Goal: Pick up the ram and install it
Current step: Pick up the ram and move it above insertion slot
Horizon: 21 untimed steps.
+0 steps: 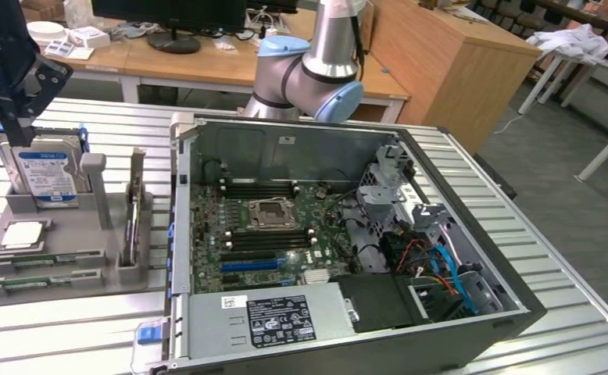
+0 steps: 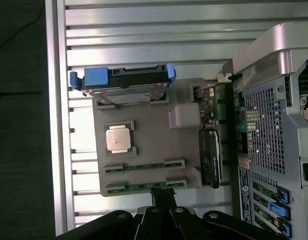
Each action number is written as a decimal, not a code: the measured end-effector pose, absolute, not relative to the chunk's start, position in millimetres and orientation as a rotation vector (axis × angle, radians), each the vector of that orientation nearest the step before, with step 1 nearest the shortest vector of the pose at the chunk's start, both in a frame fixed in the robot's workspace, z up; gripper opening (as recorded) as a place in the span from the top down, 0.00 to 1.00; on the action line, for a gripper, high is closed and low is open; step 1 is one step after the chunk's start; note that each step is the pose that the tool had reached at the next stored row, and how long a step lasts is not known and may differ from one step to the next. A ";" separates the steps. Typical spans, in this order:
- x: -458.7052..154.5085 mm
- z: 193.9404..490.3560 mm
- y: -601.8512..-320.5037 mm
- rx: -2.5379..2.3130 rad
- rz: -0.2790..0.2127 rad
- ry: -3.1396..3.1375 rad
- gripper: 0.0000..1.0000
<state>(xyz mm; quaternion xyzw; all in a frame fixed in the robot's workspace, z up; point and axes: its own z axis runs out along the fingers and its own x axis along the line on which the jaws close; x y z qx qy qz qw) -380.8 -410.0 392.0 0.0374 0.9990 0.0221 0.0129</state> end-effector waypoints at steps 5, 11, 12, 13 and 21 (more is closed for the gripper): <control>-380.8 391.9 -410.0 0.116 0.068 3.114 0.89; -380.8 391.5 -410.0 -0.019 0.069 3.118 0.89; -380.8 391.5 -410.0 -0.047 0.069 3.118 0.89; -380.8 391.4 -410.0 -0.077 0.070 3.118 0.89; -380.8 391.0 -410.0 -0.303 0.072 3.108 0.89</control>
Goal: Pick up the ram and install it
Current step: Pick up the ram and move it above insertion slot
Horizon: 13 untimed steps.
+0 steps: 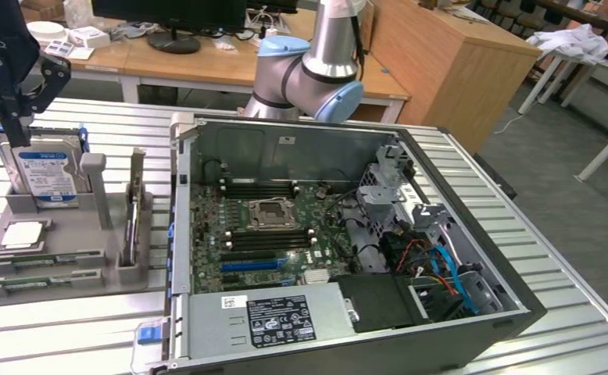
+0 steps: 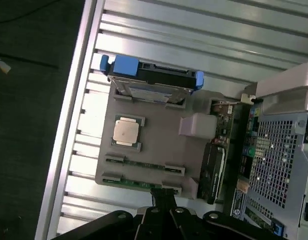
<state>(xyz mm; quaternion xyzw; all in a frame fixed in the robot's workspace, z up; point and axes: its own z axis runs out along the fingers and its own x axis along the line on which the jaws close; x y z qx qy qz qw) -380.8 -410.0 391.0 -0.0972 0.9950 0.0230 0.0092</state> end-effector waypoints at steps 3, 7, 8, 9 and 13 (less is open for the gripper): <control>-380.8 391.0 -410.0 -0.387 0.073 3.100 0.89; -380.8 391.0 -410.0 -0.501 0.074 3.085 0.89; -380.8 391.0 -410.0 -0.529 0.074 3.081 0.89; -380.8 391.0 -410.0 -0.556 0.074 3.076 0.89; -380.8 391.0 -410.0 -0.669 0.075 3.056 0.89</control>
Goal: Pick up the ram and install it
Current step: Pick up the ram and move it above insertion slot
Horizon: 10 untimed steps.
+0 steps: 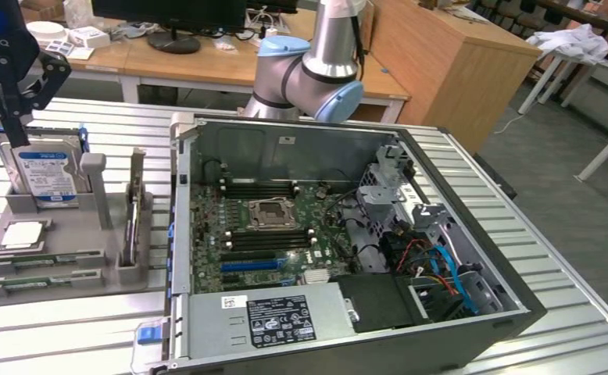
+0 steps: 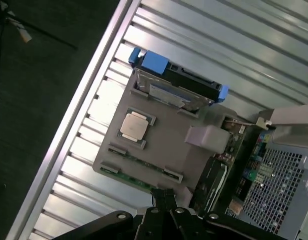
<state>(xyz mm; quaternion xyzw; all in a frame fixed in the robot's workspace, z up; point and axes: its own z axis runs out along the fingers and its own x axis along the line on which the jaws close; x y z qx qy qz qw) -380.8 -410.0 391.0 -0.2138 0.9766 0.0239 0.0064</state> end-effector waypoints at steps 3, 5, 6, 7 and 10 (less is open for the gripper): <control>-380.8 391.0 -410.0 -0.752 0.075 3.038 0.89; -380.8 391.0 -410.0 -0.808 0.076 3.024 0.89; -380.8 391.0 -410.0 -0.835 0.076 3.017 0.89; -380.8 391.0 -410.0 -0.862 0.076 3.010 0.89; -380.8 391.0 -410.0 -0.944 0.076 2.987 0.89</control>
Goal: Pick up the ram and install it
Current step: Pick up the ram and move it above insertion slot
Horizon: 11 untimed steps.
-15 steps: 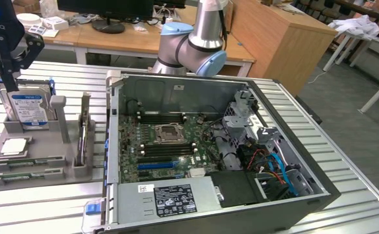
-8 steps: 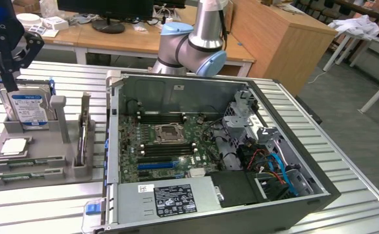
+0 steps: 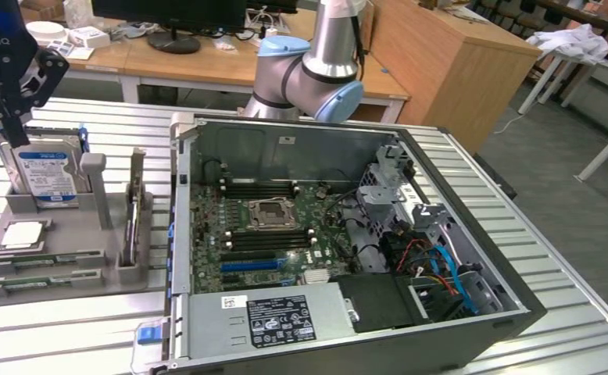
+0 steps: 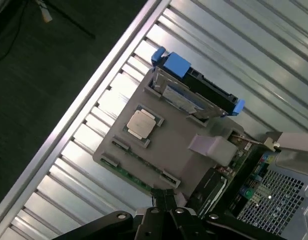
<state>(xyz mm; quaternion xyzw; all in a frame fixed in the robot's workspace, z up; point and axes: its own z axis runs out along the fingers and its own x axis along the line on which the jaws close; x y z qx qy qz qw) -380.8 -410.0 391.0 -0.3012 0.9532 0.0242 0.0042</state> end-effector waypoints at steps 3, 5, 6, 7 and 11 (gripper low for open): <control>-380.8 391.0 -410.0 -1.027 0.076 2.961 0.89; -380.8 391.0 -410.0 -1.080 0.076 2.943 0.89; -380.8 391.0 -410.0 -1.107 0.076 2.933 0.89; -380.8 391.0 -410.0 -1.133 0.076 2.923 0.89; -380.8 390.9 -410.0 -1.240 0.076 2.882 0.89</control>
